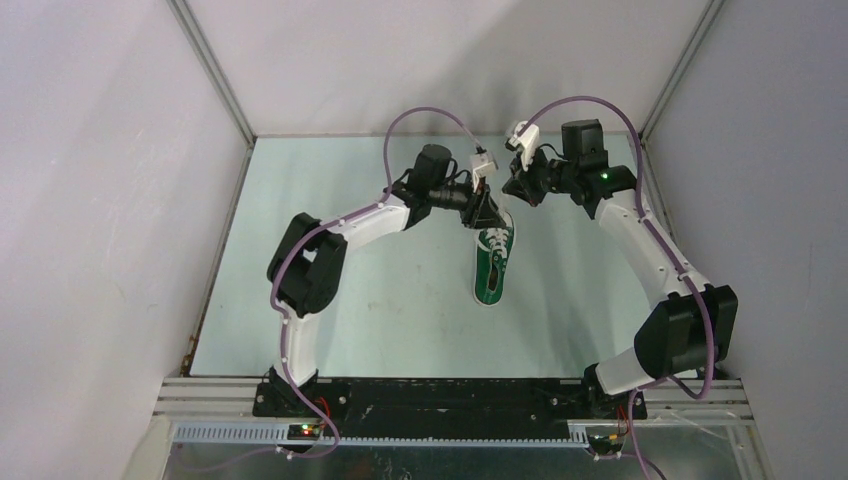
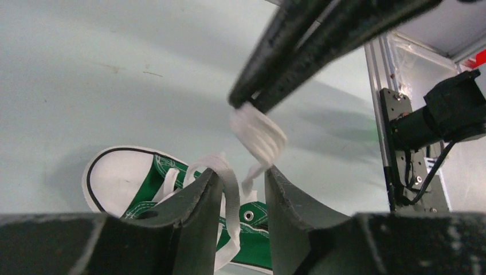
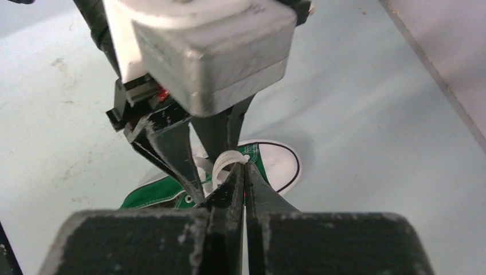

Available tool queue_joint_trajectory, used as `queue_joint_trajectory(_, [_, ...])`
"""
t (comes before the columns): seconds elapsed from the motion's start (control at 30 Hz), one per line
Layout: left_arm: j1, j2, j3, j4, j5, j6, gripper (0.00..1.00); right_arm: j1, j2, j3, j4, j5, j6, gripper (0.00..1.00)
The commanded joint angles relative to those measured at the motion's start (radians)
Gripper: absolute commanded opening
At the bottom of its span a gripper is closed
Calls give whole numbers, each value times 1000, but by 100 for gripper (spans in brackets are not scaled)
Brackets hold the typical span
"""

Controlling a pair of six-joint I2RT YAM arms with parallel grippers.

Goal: Tie the shoes

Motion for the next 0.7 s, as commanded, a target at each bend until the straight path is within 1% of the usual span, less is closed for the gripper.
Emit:
queue_joint_trajectory(0.0, [5,-10,-12,176,-56,-154,41,5,3,42,27,-33,30,0])
queue_joint_trajectory(0.1, [4,-3,-12,203,-62,-203,44,5,5,43,26,-37,39,0])
queue_joint_trajectory(0.17, [4,1,-11,219,-39,-216,41,5,10,45,27,-39,47,0])
queue_joint_trajectory(0.2, [4,3,-11,223,-24,-219,35,5,11,45,31,-39,50,0])
queue_joint_trajectory(0.23, [5,3,-12,223,-19,-221,33,5,14,45,34,-38,54,0])
queue_joint_trajectory(0.27, [5,4,-12,222,-13,-220,27,5,15,46,39,-38,56,0])
queue_joint_trajectory(0.33, [5,5,-12,205,12,-203,20,5,22,48,45,-34,58,0])
queue_joint_trajectory(0.5, [6,12,-11,148,46,-152,11,-1,69,71,40,-45,71,0])
queue_joint_trajectory(0.53, [8,13,-11,147,52,-150,9,-2,89,75,35,-31,82,1])
queue_joint_trajectory(0.57, [8,14,-13,147,57,-150,8,-8,98,82,32,-16,89,6])
queue_joint_trajectory(0.6, [10,17,-13,149,63,-152,6,-11,115,86,28,34,102,16])
queue_joint_trajectory(0.63, [11,19,-15,155,65,-157,5,-26,121,91,28,60,111,20])
queue_joint_trajectory(0.67, [15,19,-18,161,69,-171,4,-41,130,92,25,75,125,27])
